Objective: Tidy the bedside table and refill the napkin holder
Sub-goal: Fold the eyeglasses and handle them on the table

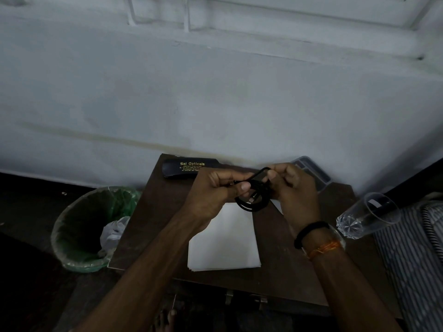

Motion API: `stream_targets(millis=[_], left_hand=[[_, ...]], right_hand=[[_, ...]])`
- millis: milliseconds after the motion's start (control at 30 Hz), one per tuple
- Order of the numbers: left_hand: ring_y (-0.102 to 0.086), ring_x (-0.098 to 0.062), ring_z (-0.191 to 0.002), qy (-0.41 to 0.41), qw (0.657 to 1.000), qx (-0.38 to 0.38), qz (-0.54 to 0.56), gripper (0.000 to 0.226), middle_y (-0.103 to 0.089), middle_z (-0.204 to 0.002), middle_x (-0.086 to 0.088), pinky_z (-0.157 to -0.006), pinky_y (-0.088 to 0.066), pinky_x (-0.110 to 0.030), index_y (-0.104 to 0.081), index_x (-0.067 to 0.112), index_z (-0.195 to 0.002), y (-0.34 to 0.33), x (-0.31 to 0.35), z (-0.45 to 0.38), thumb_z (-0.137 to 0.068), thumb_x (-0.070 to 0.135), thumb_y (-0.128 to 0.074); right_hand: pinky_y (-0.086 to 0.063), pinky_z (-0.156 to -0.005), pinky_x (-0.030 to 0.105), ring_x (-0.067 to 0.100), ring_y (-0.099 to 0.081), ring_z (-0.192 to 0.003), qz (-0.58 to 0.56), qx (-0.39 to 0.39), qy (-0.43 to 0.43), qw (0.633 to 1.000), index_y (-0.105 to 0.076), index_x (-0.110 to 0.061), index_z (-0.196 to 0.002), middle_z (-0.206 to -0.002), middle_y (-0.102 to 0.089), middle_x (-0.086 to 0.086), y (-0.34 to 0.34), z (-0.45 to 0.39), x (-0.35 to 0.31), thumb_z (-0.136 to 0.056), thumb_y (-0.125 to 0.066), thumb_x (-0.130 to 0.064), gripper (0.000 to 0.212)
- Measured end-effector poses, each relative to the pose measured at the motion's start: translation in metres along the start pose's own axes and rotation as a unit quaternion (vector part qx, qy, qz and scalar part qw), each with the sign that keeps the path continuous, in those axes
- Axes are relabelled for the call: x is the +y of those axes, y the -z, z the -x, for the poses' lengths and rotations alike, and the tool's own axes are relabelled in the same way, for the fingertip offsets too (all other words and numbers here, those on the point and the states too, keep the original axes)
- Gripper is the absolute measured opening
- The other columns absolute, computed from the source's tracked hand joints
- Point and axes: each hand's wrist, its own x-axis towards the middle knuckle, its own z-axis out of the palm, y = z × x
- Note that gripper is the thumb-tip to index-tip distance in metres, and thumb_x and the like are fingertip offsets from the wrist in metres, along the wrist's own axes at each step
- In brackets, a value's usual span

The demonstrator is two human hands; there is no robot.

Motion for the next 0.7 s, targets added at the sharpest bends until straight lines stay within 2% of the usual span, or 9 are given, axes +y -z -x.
stream_targets(millis=[133, 267, 367, 433, 500, 567, 633, 700], left_hand=[[-0.074, -0.017, -0.074, -0.008, 1.000, 0.012, 0.000, 0.028, -0.077, -0.085, -0.010, -0.070, -0.060, -0.030, -0.069, -0.002, -0.112, 0.001, -0.001, 0.000, -0.085, -0.007, -0.064], [-0.075, -0.016, -0.075, -0.034, 0.998, 0.060, -0.014, 0.027, -0.077, -0.081, -0.002, -0.075, -0.062, -0.032, -0.070, -0.001, -0.109, 0.003, 0.001, -0.001, -0.084, -0.007, -0.066], [-0.075, -0.021, -0.083, -0.043, 0.993, 0.100, -0.041, 0.024, -0.077, -0.090, -0.008, -0.079, -0.061, -0.031, -0.072, 0.002, -0.106, 0.003, -0.001, -0.002, -0.083, -0.004, -0.068], [-0.075, -0.027, -0.088, -0.037, 0.991, 0.124, -0.040, 0.022, -0.077, -0.094, -0.013, -0.084, -0.060, -0.041, -0.074, 0.002, -0.105, 0.003, -0.004, -0.003, -0.083, -0.002, -0.070], [-0.074, -0.029, -0.089, -0.027, 0.988, 0.148, -0.032, 0.021, -0.077, -0.095, -0.013, -0.086, -0.058, -0.050, -0.075, 0.004, -0.104, 0.003, -0.006, -0.004, -0.083, 0.002, -0.072], [-0.074, -0.029, -0.090, -0.017, 0.986, 0.167, -0.026, 0.021, -0.077, -0.094, -0.012, -0.085, -0.057, -0.053, -0.076, 0.006, -0.104, 0.003, -0.006, -0.005, -0.083, 0.005, -0.073], [-0.074, -0.027, -0.090, -0.013, 0.984, 0.176, -0.026, 0.021, -0.077, -0.094, -0.011, -0.084, -0.058, -0.053, -0.075, 0.006, -0.104, 0.002, -0.006, -0.005, -0.083, 0.007, -0.074], [-0.074, -0.026, -0.089, -0.013, 0.982, 0.185, -0.029, 0.021, -0.077, -0.094, -0.011, -0.083, -0.059, -0.052, -0.075, 0.006, -0.104, 0.002, -0.005, -0.004, -0.083, 0.007, -0.074]], right_hand=[[-0.061, -0.068, 0.042, 0.032, -0.071, -0.084, -0.078, -0.071, -0.129, 0.986, -0.063, -0.006, -0.102, -0.091, -0.072, 0.017, -0.002, 0.006, -0.003, -0.089, -0.062, 0.000, 0.015], [-0.060, -0.080, 0.040, 0.029, -0.071, -0.084, -0.121, -0.105, -0.165, 0.973, -0.067, -0.002, -0.102, -0.093, -0.074, 0.016, 0.001, 0.007, -0.009, -0.094, -0.051, 0.000, 0.019], [-0.056, -0.086, 0.043, 0.027, -0.070, -0.090, -0.087, -0.118, -0.168, 0.975, -0.069, -0.006, -0.104, -0.095, -0.074, 0.010, 0.000, 0.007, -0.012, -0.094, -0.050, -0.006, 0.022], [-0.055, -0.088, 0.042, 0.020, -0.069, -0.098, -0.028, -0.149, -0.130, 0.980, -0.070, -0.017, -0.106, -0.099, -0.075, 0.001, -0.003, 0.012, -0.014, -0.085, -0.062, -0.014, 0.023], [-0.056, -0.085, 0.037, 0.011, -0.069, -0.096, 0.031, -0.189, -0.067, 0.979, -0.065, -0.028, -0.115, -0.102, -0.074, -0.007, -0.007, 0.018, -0.016, -0.073, -0.070, -0.017, 0.043], [-0.056, -0.082, 0.024, 0.003, -0.068, -0.092, 0.092, -0.199, -0.009, 0.976, -0.055, -0.036, -0.123, -0.106, -0.068, -0.018, -0.013, 0.024, -0.017, -0.074, -0.076, -0.016, 0.057], [-0.048, -0.078, 0.009, -0.002, -0.065, -0.091, 0.197, -0.163, 0.064, 0.965, -0.046, -0.037, -0.130, -0.113, -0.058, -0.027, -0.018, 0.030, -0.015, -0.075, -0.081, -0.025, 0.067], [-0.042, -0.083, 0.010, 0.004, -0.062, -0.099, 0.298, -0.091, 0.152, 0.938, -0.047, -0.030, -0.133, -0.121, -0.057, -0.015, -0.023, 0.033, -0.008, -0.073, -0.082, -0.036, 0.070]])
